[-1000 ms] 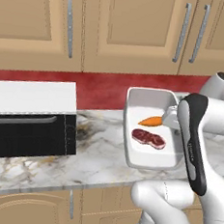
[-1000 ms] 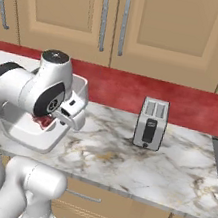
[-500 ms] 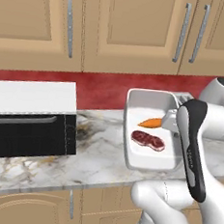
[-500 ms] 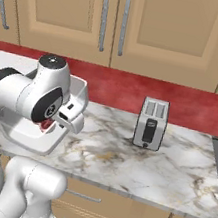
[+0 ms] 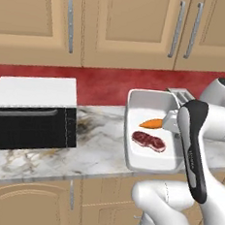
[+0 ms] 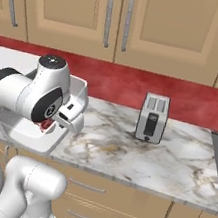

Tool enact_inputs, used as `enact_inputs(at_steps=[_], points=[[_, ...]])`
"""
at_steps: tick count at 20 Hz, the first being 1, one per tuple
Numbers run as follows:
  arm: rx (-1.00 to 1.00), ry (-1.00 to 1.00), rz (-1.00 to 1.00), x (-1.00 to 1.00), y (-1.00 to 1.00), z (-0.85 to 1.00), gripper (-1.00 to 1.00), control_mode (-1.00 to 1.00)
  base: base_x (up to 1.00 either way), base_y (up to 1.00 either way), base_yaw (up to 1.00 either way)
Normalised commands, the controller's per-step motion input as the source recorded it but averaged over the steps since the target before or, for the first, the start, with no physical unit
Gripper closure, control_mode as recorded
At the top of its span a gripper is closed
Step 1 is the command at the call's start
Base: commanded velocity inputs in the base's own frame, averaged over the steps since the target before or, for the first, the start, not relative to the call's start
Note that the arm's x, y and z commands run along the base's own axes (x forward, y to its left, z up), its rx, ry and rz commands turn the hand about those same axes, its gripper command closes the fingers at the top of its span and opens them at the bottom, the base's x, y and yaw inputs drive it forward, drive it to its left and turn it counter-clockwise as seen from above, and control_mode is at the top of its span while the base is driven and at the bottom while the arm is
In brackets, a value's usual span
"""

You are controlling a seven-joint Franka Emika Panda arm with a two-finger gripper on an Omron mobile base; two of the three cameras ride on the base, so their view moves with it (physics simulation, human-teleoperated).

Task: Place the tupperware on the second highest shelf of the fridge. Make space for the tupperware among the existing items by rearranging them on the shelves if needed. Close the fridge door when finished.

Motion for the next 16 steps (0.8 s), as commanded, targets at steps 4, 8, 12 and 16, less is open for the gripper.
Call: enact_inputs(at_steps=[4, 8, 12, 16], points=[[0.00, 0.00, 0.00, 0.00, 0.00, 0.00, 1.00, 1.00, -0.41, 0.00, 0.00], [0.00, 0.00, 0.00, 0.00, 0.00, 0.00, 1.00, 1.00, -0.38, 0.00, 0.00], [0.00, 0.00, 0.00, 0.00, 0.00, 0.00, 1.00, 1.00, -0.29, 0.03, 0.02], [0.00, 0.00, 0.00, 0.00, 0.00, 0.00, 1.00, 1.00, -0.17, 0.14, 0.09]])
